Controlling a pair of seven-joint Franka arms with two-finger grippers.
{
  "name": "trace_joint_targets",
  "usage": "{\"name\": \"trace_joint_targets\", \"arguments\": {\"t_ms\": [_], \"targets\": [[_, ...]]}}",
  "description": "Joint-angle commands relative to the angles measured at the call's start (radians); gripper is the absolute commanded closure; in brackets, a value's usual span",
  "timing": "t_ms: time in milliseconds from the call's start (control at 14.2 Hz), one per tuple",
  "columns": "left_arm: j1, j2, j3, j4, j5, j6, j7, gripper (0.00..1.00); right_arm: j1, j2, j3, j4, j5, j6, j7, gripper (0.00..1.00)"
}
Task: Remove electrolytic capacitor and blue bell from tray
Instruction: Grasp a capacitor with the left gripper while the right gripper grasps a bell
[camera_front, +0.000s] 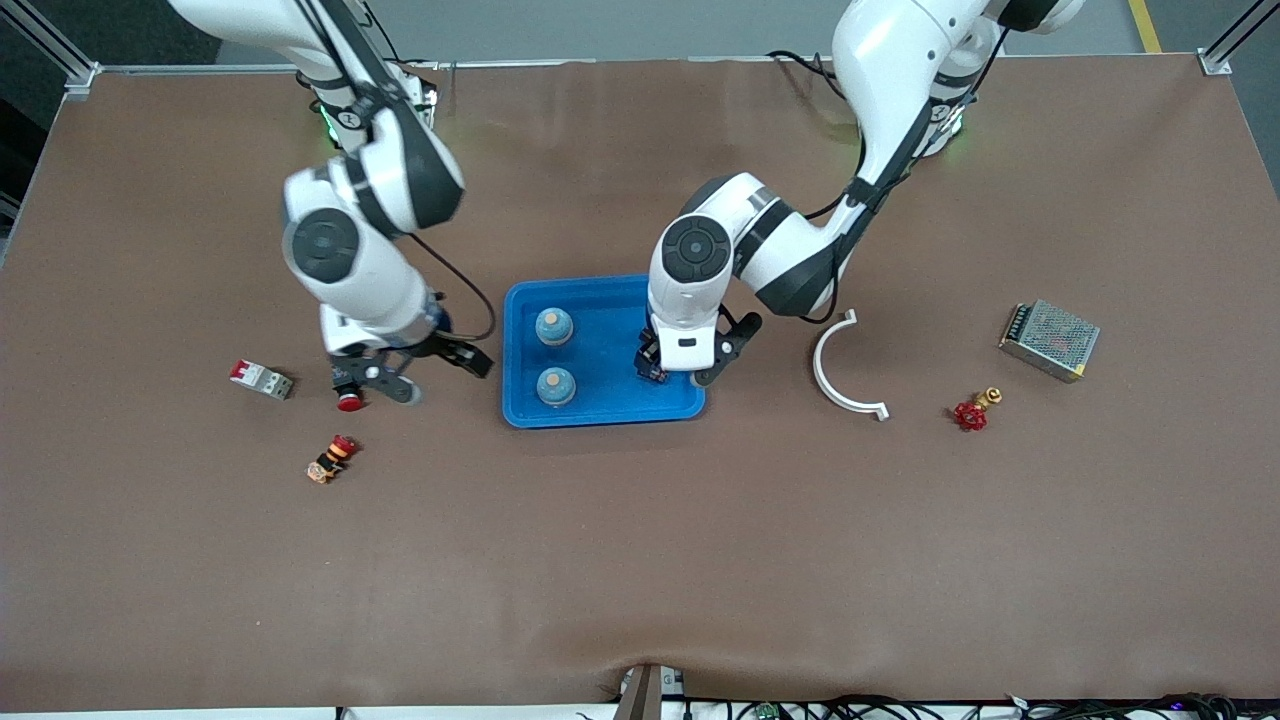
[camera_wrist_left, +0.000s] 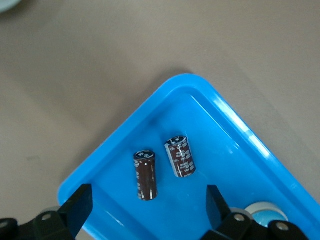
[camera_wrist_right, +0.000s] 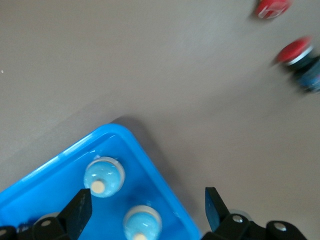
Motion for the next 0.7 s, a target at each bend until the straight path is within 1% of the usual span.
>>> {"name": "trace_joint_targets", "arguments": {"t_ms": [0,70,211,282,423,564,634], "targets": [[-0.017,-0.005,0.004,-0.074,0.024,0.092,-0.136,0.0,0.074,0.067,-0.011,-0.07,0.009,0.158,0.101,0.0],[-0.024,-0.005,0.006,-0.091,0.024,0.112,-0.172,0.0,0.084,0.1,-0.011,-0.07,0.011,0.181,0.106,0.0],[-0.046,0.008,0.007,-0.108,0.039,0.137,-0.241,0.0,0.098,0.123,-0.01,-0.068,0.03,0.186,0.106,0.0],[-0.054,0.017,0.006,-0.113,0.071,0.14,-0.274,0.04,0.101,0.123,-0.01,-0.068,0.043,0.191,0.106,0.0],[-0.06,0.031,0.003,-0.125,0.112,0.143,-0.33,0.17,0.12,0.123,-0.01,-0.071,0.053,0.186,0.106,0.0],[-0.061,0.046,0.004,-0.125,0.114,0.163,-0.345,0.24,0.149,0.123,-0.01,-0.073,0.087,0.186,0.106,0.0],[-0.061,0.052,0.004,-0.127,0.113,0.178,-0.351,0.26,0.154,0.123,-0.01,-0.073,0.09,0.188,0.106,0.0]]}}
